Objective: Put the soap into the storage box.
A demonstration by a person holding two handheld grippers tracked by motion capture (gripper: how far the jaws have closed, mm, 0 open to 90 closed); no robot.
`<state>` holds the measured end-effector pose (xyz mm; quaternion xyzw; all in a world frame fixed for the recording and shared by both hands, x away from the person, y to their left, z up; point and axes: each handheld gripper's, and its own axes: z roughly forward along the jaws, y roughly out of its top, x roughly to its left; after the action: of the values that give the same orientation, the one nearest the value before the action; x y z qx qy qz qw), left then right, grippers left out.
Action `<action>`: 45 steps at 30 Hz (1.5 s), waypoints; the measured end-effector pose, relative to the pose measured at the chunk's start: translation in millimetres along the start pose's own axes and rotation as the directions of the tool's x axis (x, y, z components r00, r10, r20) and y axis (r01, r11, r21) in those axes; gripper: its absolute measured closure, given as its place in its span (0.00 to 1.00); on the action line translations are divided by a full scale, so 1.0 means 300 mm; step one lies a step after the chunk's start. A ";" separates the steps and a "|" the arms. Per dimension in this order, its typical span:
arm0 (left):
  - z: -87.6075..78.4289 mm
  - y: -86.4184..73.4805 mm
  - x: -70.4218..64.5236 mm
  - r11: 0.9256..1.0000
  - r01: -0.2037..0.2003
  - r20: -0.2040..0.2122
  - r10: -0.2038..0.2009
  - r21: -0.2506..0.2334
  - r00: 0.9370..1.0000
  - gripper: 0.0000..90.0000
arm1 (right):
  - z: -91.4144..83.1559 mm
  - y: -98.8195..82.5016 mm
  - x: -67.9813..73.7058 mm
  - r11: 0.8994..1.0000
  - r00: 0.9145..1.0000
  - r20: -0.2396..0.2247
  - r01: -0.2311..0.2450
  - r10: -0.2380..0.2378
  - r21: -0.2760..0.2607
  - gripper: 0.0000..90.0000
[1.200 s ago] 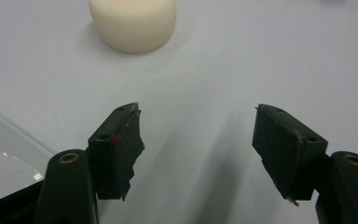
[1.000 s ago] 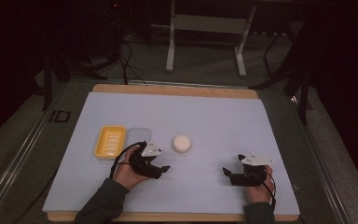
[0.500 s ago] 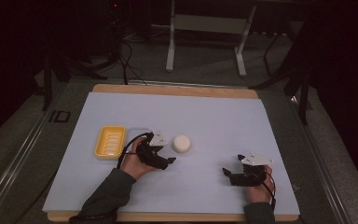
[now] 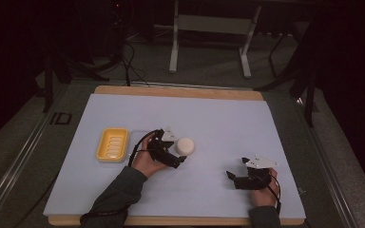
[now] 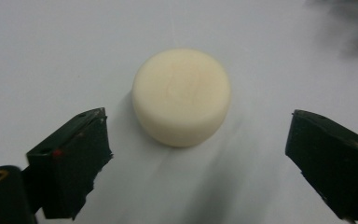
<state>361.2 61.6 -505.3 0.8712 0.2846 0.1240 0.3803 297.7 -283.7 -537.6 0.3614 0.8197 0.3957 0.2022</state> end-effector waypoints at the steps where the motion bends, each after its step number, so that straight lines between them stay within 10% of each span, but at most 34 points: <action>1: 0.006 0.002 0.001 1.000 -0.001 0.000 0.001 0.003 1.000 0.05 | 0.000 0.000 0.000 1.000 1.000 0.000 0.000 0.000 0.000 0.16; 31: 0.154 0.031 0.002 0.997 0.041 -0.015 -0.040 0.061 0.999 0.03 | 0.001 0.000 0.000 1.000 1.000 -0.001 0.002 -0.002 0.001 0.16; 45: 0.181 0.035 -0.004 0.995 0.047 -0.042 -0.043 0.091 0.998 0.19 | 0.001 0.000 0.000 1.000 1.000 -0.001 0.002 -0.002 0.001 0.16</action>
<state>387.9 23.1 -534.6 0.8785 0.3170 0.1195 0.3368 297.9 -283.4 -537.7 0.3606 0.8203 0.3954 0.2019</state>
